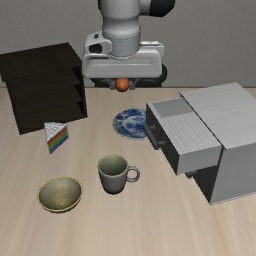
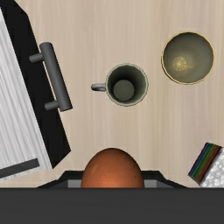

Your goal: Pick up the egg and place it in the top layer of the cabinet

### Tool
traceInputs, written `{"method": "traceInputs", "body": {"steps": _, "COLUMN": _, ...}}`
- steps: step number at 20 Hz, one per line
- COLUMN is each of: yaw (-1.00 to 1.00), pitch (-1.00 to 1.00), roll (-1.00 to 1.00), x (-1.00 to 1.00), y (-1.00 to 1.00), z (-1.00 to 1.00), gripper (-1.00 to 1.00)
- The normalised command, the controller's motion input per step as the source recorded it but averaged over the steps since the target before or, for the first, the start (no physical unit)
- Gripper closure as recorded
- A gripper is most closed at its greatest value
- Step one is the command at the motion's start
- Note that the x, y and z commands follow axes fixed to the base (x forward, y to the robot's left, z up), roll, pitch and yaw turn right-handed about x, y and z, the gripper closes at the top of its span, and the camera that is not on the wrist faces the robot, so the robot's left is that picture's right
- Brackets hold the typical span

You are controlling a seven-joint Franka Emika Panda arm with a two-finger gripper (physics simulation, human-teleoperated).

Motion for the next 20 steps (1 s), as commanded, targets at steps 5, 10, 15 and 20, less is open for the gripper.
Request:
{"method": "traceInputs", "body": {"steps": 5, "yaw": 0.0, "pitch": 0.0, "roll": 0.0, "x": 0.0, "y": 1.0, "z": 0.0, "gripper": 1.0}}
{"method": "traceInputs", "body": {"steps": 10, "yaw": 0.0, "pitch": 0.0, "roll": 0.0, "x": 0.0, "y": 1.0, "z": 0.0, "gripper": 1.0}}
{"method": "traceInputs", "body": {"steps": 15, "yaw": 0.0, "pitch": 0.0, "roll": 0.0, "x": 0.6, "y": 0.0, "z": 0.0, "gripper": -1.0}}
{"method": "traceInputs", "body": {"steps": 20, "yaw": 0.0, "pitch": 0.0, "roll": 0.0, "x": 0.0, "y": 0.0, "z": 0.0, "gripper": -1.0}}
